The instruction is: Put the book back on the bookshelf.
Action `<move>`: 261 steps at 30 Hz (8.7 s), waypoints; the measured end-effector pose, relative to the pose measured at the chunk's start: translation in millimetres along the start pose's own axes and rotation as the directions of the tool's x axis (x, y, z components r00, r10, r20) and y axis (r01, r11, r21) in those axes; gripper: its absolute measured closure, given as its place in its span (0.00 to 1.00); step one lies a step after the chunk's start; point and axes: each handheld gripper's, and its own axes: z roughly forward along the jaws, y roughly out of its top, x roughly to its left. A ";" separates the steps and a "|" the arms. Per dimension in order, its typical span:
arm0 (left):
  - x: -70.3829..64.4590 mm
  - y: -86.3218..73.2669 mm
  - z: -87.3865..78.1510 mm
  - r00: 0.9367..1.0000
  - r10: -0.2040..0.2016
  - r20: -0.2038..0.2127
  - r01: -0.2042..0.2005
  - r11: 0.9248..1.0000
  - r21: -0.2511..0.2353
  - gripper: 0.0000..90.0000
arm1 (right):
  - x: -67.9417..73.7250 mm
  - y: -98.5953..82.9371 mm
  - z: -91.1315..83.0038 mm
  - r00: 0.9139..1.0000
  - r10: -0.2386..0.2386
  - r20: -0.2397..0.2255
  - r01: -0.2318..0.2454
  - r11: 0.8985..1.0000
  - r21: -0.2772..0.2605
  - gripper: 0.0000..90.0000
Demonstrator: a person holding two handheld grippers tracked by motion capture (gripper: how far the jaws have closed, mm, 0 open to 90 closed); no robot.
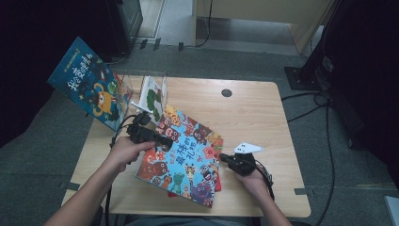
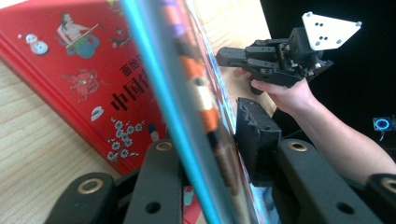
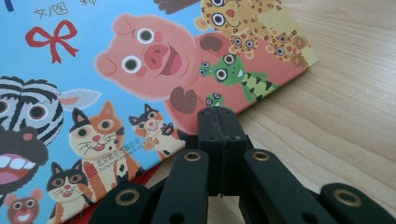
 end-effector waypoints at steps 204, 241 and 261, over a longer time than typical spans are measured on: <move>11.8 -4.5 -158.3 0.880 -0.108 -0.463 0.012 0.978 -0.207 0.80 | 13.8 23.8 24.5 0.993 -0.111 -0.030 0.111 0.993 0.027 0.73; 42.1 -43.3 15.3 0.948 -0.033 -0.317 0.009 0.997 -0.078 0.93 | 9.9 13.3 16.3 0.994 -0.107 0.010 0.107 0.993 0.052 0.93; 50.1 -49.4 48.3 0.960 -0.058 -0.275 0.036 0.996 -0.085 0.96 | 16.6 3.0 12.5 0.995 -0.099 0.023 0.098 0.993 0.060 1.00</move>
